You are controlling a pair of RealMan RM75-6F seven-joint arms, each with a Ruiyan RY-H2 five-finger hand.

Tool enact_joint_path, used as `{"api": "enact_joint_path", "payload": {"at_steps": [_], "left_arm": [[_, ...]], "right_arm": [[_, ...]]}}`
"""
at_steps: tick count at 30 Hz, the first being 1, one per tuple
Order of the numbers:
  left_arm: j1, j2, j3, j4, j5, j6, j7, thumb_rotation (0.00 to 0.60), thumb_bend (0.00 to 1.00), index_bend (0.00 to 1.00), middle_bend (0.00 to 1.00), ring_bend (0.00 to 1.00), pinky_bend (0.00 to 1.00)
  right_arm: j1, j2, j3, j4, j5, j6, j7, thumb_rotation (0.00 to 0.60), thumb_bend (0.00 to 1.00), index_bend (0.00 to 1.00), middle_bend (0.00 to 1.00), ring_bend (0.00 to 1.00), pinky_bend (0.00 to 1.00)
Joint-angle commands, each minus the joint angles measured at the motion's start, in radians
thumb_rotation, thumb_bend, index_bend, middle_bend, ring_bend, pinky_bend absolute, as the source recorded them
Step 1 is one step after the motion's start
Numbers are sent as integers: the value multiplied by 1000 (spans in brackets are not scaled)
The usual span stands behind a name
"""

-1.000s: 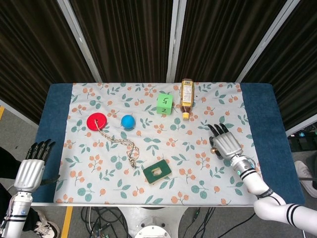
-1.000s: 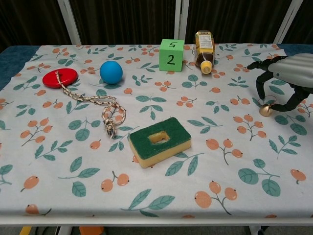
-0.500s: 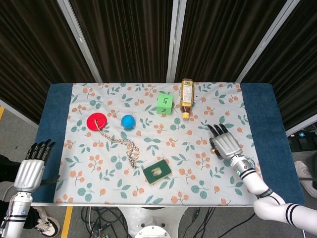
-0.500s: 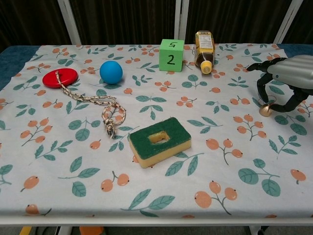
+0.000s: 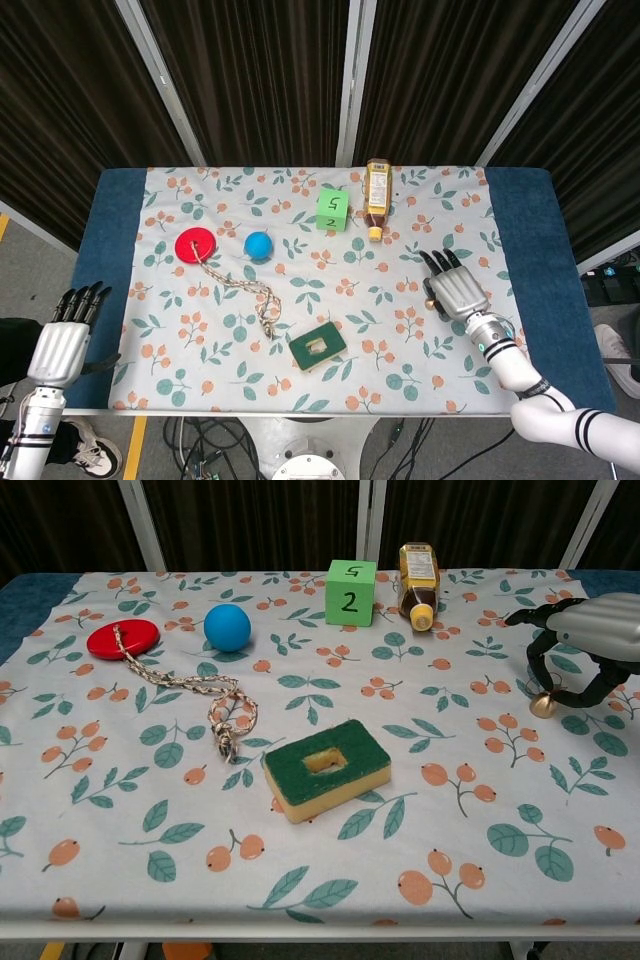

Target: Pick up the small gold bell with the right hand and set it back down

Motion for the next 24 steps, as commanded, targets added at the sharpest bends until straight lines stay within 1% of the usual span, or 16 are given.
{"api": "enact_joint_path", "payload": {"at_steps": [1, 7, 16, 19, 24], "left_arm": [[0, 0, 0, 0, 0, 0, 0, 600, 0, 0, 0, 0, 6], [2, -1, 1, 3, 0, 2, -4, 600, 0, 0, 0, 0, 6], [2, -3, 1, 7, -1, 1, -9, 600, 0, 0, 0, 0, 6], [2, -3, 0, 8, 0, 1, -10, 600, 0, 0, 0, 0, 6], [0, 1, -2, 1, 2, 3, -7, 600, 0, 0, 0, 0, 6]], "right_arm": [[1, 0, 0, 1, 2, 0, 1, 600, 305, 601, 50, 0, 0], [2, -3, -3, 4, 3, 3, 2, 600, 336, 635, 69, 0, 0], [-5, 3, 2, 5, -15, 29, 38, 600, 398, 717, 92, 0, 0], [-10, 22, 10, -12, -33, 54, 60, 600, 410, 731, 97, 0, 0], [-24, 88, 40, -89, -81, 138, 88, 600, 422, 752, 111, 0, 0]]}}
